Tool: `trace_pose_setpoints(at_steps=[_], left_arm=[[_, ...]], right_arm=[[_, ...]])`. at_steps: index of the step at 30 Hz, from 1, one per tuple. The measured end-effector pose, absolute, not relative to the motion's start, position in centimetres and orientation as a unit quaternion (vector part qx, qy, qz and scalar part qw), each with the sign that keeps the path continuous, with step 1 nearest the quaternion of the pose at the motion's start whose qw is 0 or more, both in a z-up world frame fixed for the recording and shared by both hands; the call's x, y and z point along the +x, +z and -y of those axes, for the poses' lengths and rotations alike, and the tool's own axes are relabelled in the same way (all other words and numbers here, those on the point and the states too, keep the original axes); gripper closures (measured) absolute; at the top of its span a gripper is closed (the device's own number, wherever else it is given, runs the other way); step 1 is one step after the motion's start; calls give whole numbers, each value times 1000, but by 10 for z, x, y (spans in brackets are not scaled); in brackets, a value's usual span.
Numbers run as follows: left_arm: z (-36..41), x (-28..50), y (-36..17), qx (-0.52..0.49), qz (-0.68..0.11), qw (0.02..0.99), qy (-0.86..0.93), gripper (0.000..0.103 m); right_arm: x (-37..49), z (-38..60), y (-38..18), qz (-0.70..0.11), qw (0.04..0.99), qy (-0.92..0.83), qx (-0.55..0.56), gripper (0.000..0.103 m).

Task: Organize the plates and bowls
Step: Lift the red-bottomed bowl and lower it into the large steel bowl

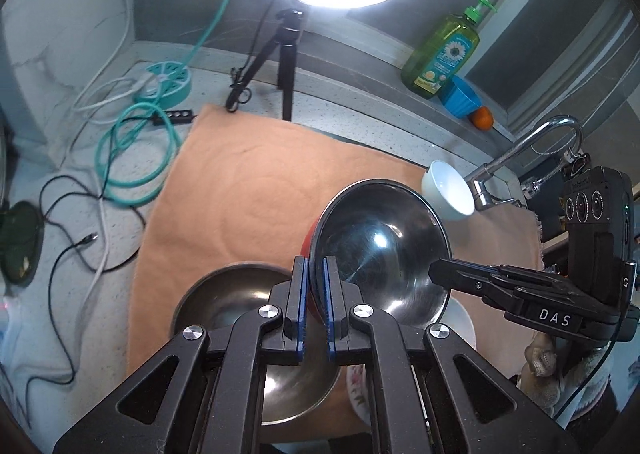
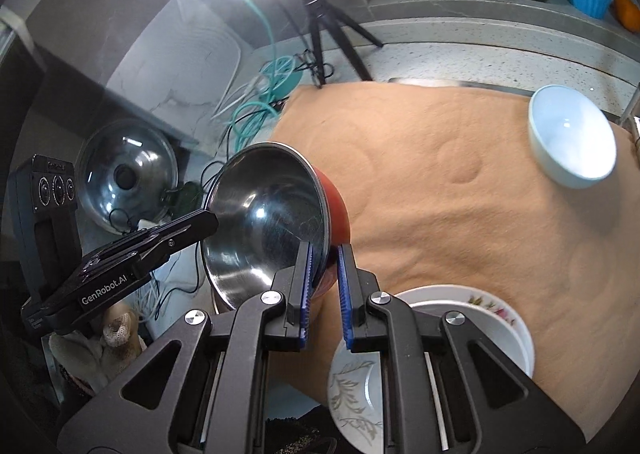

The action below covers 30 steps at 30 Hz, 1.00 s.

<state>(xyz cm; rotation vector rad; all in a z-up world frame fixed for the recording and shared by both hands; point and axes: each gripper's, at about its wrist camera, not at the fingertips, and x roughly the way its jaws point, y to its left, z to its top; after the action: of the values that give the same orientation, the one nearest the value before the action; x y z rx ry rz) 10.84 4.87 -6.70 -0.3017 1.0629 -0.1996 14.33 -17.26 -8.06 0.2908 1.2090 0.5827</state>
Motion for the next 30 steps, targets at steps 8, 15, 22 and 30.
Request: trace_pose_setpoints(at_steps=[8,15,22,30], left_arm=[[-75,81,-80,-155,-513,841,-68,97],[-93,69,-101,-164,-530,831,-46,97],[-100,67,-118,-157,-547,822,-33,97],[-98,71,-132,-142,-563,814,-29,97]], right_arm=[[124,135,-94,-575,757,291,110,91],[117,106,-116,-594,742,297,90,91],[117,89,-137,-610,732,294,70,91],[120,82,-150,-621,728,286,57,91]])
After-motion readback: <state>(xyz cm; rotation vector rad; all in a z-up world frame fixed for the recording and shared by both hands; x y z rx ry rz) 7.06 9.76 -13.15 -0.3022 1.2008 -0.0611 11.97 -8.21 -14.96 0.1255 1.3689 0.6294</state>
